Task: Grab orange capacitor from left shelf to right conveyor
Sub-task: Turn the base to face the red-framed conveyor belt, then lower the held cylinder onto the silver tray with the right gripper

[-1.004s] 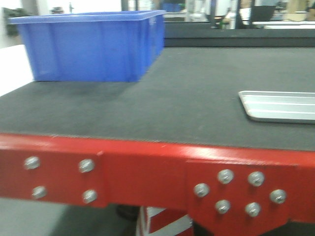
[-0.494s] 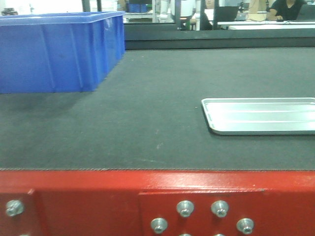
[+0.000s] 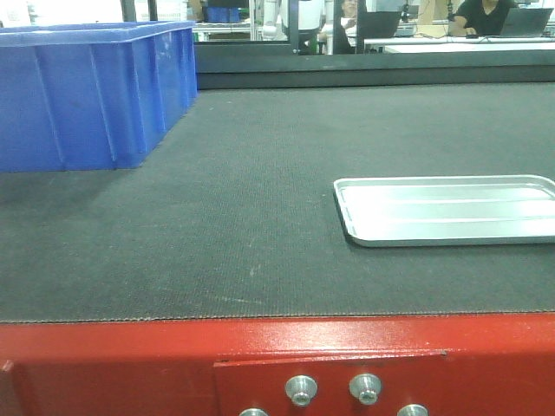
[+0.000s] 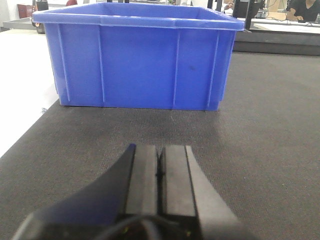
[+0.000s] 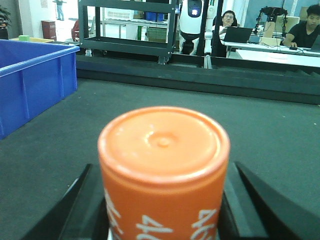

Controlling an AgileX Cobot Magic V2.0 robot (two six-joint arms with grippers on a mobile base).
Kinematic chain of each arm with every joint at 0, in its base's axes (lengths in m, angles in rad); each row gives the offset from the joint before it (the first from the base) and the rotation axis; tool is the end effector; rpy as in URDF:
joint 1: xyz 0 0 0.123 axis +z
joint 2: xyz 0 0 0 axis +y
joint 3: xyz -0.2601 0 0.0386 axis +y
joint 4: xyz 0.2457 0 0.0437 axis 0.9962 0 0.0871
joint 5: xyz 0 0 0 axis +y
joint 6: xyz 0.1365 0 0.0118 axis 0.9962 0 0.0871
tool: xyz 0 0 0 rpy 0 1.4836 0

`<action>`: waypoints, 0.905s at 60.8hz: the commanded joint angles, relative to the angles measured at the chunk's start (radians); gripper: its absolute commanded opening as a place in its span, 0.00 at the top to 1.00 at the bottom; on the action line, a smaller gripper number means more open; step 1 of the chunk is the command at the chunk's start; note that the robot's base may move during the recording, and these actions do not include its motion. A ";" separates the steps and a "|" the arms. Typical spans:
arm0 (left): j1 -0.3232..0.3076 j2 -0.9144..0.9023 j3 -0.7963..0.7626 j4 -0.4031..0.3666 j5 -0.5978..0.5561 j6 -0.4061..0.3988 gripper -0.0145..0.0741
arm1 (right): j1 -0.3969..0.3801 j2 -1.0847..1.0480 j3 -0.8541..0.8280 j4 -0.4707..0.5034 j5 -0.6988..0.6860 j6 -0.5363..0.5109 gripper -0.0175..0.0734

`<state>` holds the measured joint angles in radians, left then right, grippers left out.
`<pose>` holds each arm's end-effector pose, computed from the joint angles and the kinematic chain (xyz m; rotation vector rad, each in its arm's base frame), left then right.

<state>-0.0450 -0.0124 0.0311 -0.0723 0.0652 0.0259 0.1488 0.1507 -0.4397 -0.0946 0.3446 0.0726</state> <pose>0.1228 -0.0062 0.1978 0.0027 1.5678 -0.0754 0.1080 0.0118 0.3165 -0.1017 1.5350 0.0806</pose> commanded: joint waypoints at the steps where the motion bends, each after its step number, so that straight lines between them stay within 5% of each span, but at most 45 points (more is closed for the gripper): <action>1: 0.001 -0.011 -0.005 -0.002 -0.090 -0.001 0.98 | -0.006 0.011 -0.027 -0.013 -0.093 -0.005 0.71; 23: 0.001 -0.011 -0.005 -0.002 -0.090 -0.001 0.98 | -0.006 0.032 -0.048 -0.013 -0.139 -0.005 0.71; 34: 0.001 -0.011 -0.005 -0.002 -0.090 -0.001 0.98 | -0.006 0.248 -0.173 -0.011 -0.139 -0.005 0.71; 55: 0.001 -0.011 -0.005 -0.002 -0.090 -0.001 0.98 | -0.005 0.715 -0.242 0.006 -0.495 -0.005 0.71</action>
<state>-0.0450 -0.0124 0.0311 -0.0723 0.0652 0.0259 0.1488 0.7909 -0.6769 -0.0886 0.0476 0.0726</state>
